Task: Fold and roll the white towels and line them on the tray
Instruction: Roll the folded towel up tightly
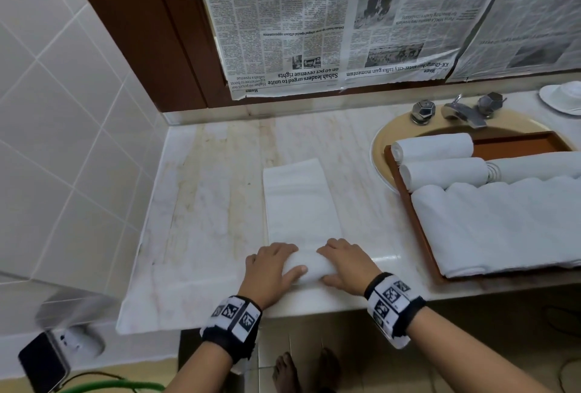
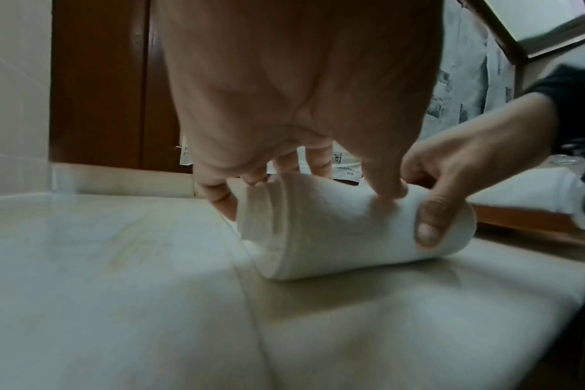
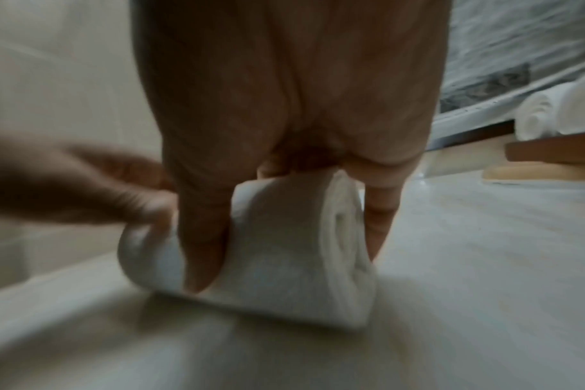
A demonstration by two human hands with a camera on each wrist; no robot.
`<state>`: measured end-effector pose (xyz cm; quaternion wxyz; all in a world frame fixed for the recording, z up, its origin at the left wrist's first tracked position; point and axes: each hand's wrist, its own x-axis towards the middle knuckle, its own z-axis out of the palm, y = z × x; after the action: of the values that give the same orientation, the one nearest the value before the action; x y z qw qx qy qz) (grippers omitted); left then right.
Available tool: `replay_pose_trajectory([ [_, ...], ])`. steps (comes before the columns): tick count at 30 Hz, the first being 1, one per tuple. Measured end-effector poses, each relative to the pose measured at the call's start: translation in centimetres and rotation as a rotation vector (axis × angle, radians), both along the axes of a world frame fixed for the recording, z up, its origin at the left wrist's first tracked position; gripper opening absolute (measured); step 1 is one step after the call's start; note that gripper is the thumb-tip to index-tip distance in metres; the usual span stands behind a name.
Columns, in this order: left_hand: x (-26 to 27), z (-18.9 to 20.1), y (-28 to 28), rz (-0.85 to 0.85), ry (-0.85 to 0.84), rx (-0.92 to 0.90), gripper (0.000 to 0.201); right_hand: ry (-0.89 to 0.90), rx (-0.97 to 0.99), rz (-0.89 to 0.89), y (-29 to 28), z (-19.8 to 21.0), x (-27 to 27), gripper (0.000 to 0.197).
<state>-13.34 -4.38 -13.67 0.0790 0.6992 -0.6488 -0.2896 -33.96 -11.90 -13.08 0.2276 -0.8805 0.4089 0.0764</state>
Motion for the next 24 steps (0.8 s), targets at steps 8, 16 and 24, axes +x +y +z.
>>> replay_pose_trajectory([
  [8, 0.3, -0.8, 0.9, 0.047, 0.075, 0.016, 0.08, -0.146, 0.205, -0.104, -0.7, 1.2, -0.7, 0.069],
  [16, 0.8, -0.6, -1.5, 0.033, 0.08, 0.126, 0.071, -0.101, 0.116, -0.016, -1.0, 0.0, -0.4, 0.061],
  [24, 0.1, -0.9, 1.2, 0.002, 0.07, 0.068, 0.075, -0.112, 0.194, -0.169, -0.9, 1.0, -0.5, 0.062],
])
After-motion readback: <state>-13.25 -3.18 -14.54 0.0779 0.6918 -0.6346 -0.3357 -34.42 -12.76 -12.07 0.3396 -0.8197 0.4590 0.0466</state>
